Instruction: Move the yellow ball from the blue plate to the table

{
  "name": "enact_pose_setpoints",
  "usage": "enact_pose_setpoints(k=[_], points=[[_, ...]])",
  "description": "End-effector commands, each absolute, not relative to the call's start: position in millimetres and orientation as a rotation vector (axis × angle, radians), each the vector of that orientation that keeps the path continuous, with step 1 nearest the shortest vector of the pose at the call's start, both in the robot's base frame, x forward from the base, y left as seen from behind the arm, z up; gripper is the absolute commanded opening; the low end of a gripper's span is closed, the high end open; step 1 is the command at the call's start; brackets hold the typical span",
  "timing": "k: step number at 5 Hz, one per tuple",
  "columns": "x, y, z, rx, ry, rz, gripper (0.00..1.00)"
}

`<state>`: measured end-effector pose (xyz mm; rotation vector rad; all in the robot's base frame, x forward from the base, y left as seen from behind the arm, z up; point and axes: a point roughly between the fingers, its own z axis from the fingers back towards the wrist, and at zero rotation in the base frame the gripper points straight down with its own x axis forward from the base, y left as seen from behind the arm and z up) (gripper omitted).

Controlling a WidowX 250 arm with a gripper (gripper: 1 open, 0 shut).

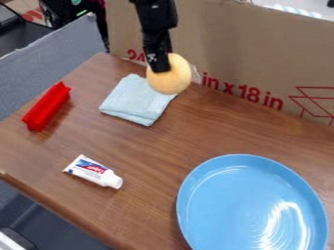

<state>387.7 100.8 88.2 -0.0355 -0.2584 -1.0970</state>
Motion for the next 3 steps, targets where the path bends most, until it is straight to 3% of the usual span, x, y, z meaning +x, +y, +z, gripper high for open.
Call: enact_pose_setpoints(k=[1,3], points=[[392.2,134.3,115.3,0.023,-0.279,-1.037,0.00],[352.8,99.0,121.8,-0.052,-0.281,-0.998,0.00]])
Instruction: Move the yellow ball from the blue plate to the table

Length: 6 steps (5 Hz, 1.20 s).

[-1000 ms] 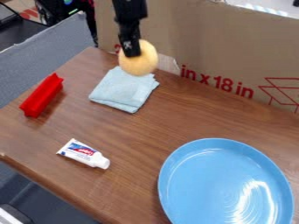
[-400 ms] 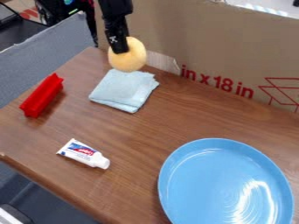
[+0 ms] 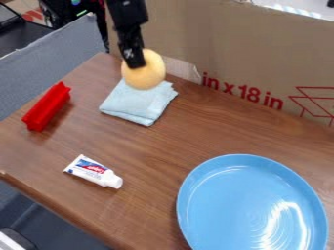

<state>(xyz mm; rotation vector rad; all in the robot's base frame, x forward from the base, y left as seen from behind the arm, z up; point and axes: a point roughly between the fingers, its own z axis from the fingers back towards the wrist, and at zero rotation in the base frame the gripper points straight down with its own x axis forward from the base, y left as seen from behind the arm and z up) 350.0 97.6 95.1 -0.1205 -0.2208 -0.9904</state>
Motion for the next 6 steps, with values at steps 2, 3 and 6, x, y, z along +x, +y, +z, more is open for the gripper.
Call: enact_pose_setpoints(k=[2,3,6], points=[[311.2,38.2,108.7,-0.181,-0.287,-0.977,0.00],[285.6,6.5,98.1,-0.206,-0.279,-1.005,0.00],[280.3,-34.1,92.8,-0.177,-0.231,-1.004,0.00]])
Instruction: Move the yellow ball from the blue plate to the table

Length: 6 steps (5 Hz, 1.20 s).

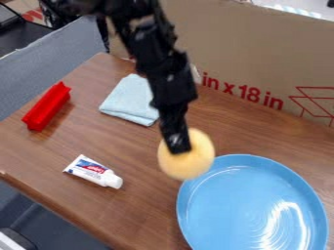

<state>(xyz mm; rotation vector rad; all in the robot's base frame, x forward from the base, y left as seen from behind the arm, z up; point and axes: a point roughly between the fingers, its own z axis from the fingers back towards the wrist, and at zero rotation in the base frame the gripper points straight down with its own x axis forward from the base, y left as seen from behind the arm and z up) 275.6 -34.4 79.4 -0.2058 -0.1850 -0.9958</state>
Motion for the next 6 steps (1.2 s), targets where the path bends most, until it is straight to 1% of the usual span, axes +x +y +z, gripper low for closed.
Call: enact_pose_setpoints(k=[1,2,3,4,6], points=[[302.2,-43.1,114.6,-0.141,-0.218,-0.960,0.00],[292.4,-45.4,90.0,-0.126,-0.188,-0.955,0.00],[277.9,-45.6,78.3,-0.105,-0.120,-0.965,0.00],[270.8,-49.0,70.9,-0.107,-0.072,-0.938,0.00],[271.0,-55.1,56.7,-0.131,-0.062,-0.905,0.00]])
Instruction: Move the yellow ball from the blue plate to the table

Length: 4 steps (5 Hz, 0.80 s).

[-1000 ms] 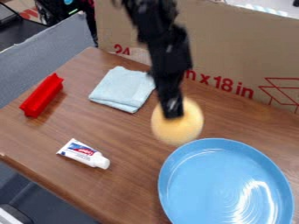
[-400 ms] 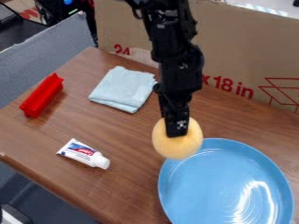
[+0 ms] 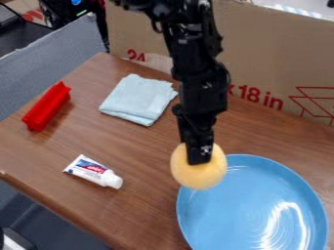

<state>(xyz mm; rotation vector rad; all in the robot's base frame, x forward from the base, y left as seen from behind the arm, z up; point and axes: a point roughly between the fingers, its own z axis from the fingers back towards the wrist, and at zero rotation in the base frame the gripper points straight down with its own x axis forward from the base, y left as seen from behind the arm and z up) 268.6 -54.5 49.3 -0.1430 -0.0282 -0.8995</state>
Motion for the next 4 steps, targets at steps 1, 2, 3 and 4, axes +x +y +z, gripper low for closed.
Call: enact_pose_setpoints(k=[1,2,3,4], points=[[271.9,-58.4,56.8,-0.142,-0.047,-0.887,0.00],[266.8,-48.3,54.4,-0.147,-0.039,-0.872,0.00],[267.2,-45.3,55.6,-0.158,-0.043,-0.860,0.00],[273.3,-48.4,54.0,-0.160,-0.038,-0.843,0.00]])
